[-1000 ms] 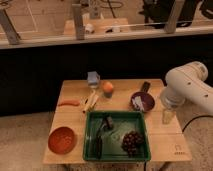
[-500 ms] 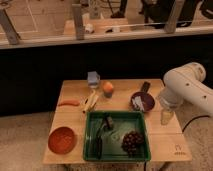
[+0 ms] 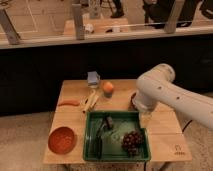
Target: Place pepper in table surface
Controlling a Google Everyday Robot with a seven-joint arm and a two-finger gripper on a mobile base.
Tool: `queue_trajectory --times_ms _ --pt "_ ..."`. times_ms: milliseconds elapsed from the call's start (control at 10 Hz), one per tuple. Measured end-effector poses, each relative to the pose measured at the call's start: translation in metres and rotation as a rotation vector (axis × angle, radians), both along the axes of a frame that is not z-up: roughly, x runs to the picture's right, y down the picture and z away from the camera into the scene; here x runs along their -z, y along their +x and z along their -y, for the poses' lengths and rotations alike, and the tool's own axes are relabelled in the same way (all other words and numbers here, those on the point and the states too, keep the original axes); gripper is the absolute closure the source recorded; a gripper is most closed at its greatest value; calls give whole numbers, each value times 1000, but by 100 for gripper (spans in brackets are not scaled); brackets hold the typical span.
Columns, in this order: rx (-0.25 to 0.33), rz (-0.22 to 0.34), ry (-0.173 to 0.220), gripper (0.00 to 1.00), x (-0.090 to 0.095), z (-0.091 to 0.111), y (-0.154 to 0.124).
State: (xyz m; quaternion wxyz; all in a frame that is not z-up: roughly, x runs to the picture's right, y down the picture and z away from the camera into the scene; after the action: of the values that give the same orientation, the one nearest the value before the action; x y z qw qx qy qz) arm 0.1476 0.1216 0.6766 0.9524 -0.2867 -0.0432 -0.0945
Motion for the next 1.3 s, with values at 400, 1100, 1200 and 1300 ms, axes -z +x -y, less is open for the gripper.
queue_trajectory --times_ms 400,1100,1200,1300 --pt "104 97 -12 20 9 -18 -83" --pt "150 140 -19 20 14 -28 -117" --pt "149 139 -15 20 14 -26 -116" --pt "146 137 -4 20 12 -21 -116"
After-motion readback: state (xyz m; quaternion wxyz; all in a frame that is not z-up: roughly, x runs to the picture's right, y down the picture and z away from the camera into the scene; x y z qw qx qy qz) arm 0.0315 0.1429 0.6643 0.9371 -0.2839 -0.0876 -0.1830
